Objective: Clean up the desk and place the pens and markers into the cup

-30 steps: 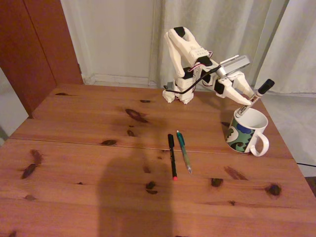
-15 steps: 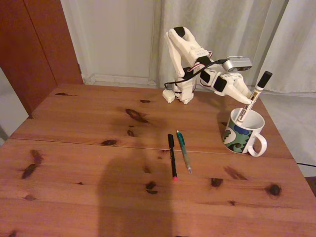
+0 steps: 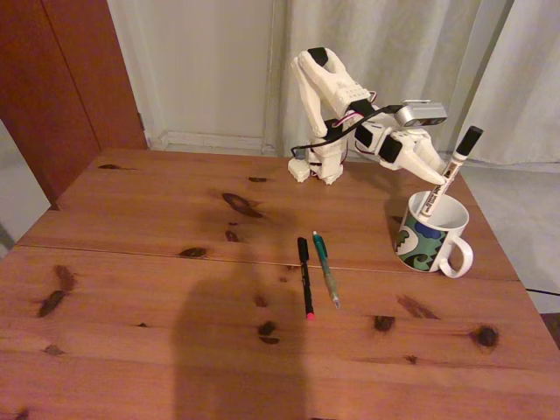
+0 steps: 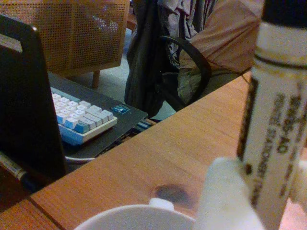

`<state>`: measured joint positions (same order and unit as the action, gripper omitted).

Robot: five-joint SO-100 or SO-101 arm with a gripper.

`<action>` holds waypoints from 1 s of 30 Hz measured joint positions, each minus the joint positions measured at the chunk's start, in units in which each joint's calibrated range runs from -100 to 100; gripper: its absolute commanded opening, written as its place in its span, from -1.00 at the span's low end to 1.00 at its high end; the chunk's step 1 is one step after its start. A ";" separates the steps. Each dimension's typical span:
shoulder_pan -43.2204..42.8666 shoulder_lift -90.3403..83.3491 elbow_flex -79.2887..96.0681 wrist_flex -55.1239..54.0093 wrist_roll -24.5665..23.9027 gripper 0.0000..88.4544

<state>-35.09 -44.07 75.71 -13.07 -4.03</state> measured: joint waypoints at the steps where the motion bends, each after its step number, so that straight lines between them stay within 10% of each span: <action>1: 0.07 0.00 0.00 0.00 -0.98 -0.99; 9: 0.22 0.00 0.00 0.00 -9.18 -0.99; 30: 0.15 -0.08 2.29 0.00 -7.57 -0.54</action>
<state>-34.95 -44.15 78.00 -13.07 -11.60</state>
